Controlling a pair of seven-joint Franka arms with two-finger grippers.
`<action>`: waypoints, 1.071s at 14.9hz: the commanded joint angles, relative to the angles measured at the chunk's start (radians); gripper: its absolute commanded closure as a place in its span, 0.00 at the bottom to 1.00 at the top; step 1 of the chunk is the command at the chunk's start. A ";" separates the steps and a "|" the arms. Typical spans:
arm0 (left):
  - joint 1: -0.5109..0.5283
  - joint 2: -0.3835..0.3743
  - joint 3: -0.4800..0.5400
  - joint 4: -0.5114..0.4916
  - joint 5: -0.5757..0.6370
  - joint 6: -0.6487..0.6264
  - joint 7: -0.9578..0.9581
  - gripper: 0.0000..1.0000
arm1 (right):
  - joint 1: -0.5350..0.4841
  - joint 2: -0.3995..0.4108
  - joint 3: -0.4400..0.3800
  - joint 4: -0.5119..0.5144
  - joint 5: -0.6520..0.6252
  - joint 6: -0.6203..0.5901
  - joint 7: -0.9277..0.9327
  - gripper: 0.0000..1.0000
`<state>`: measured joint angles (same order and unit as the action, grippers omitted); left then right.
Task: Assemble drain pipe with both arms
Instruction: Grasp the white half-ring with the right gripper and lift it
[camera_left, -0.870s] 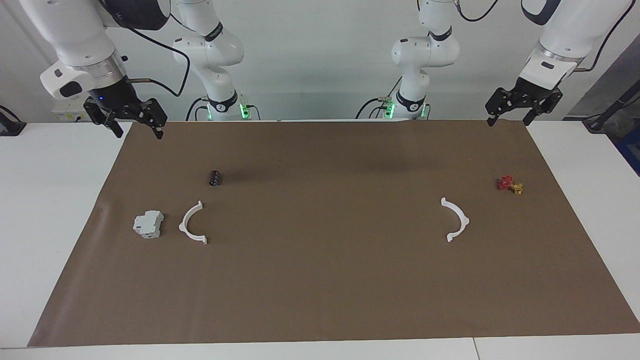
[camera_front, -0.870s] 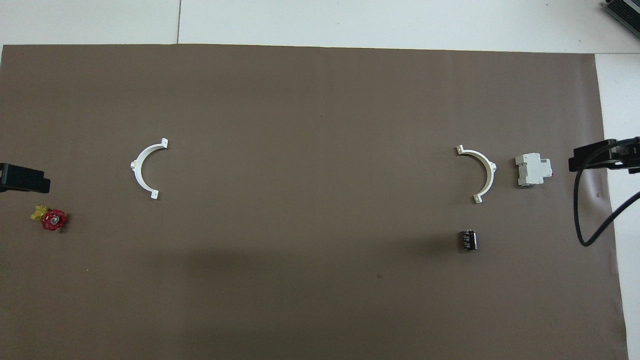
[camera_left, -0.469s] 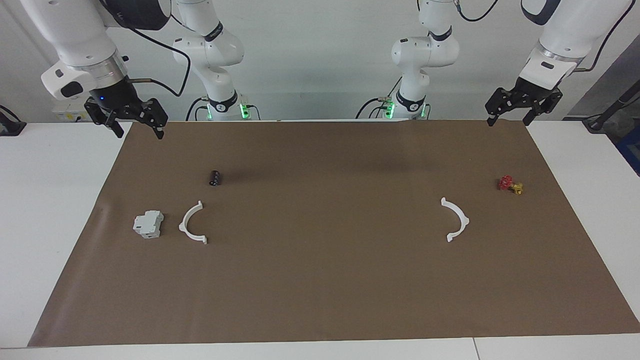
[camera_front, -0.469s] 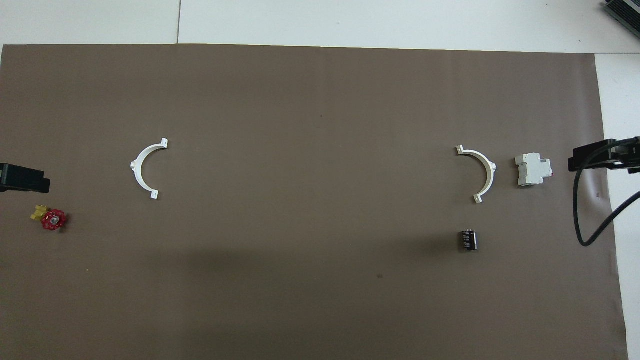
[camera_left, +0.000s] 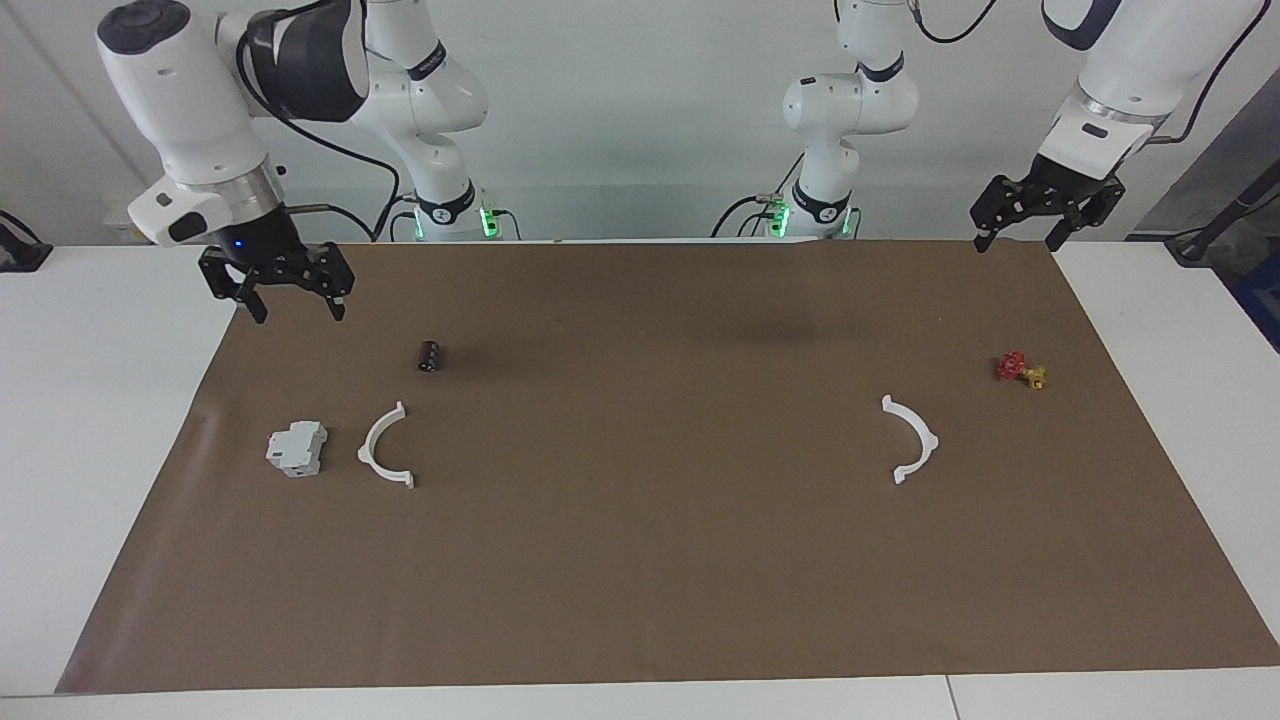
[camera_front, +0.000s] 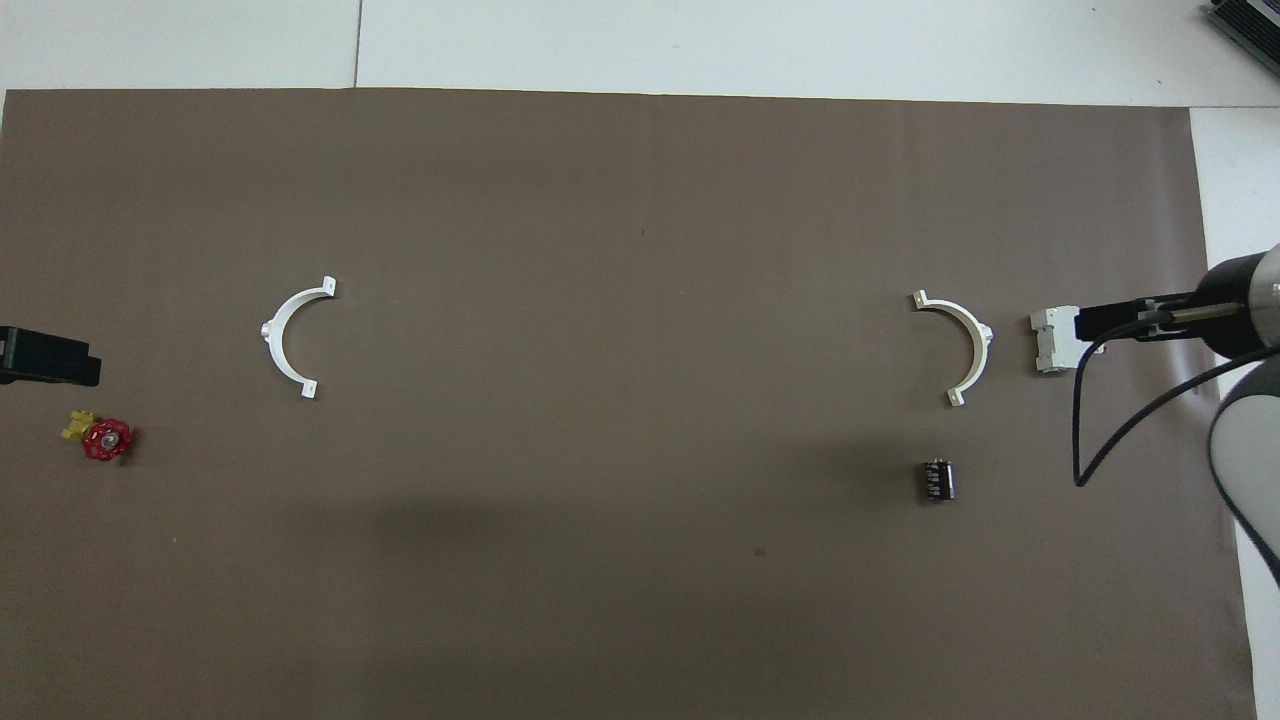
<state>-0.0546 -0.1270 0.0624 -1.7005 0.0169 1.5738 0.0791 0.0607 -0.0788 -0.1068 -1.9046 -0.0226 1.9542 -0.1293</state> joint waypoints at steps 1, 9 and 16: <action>0.016 -0.002 -0.009 0.002 -0.003 -0.001 0.013 0.00 | -0.010 0.062 0.004 -0.085 0.067 0.155 -0.183 0.00; 0.015 -0.002 -0.009 0.001 -0.003 0.003 0.013 0.00 | -0.035 0.370 0.004 -0.099 0.108 0.504 -0.547 0.00; 0.015 -0.006 -0.010 -0.008 -0.003 0.015 0.013 0.00 | -0.038 0.398 0.004 -0.136 0.112 0.497 -0.602 0.08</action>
<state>-0.0546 -0.1270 0.0617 -1.7007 0.0169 1.5762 0.0791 0.0377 0.3361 -0.1095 -2.0139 0.0621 2.4563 -0.6761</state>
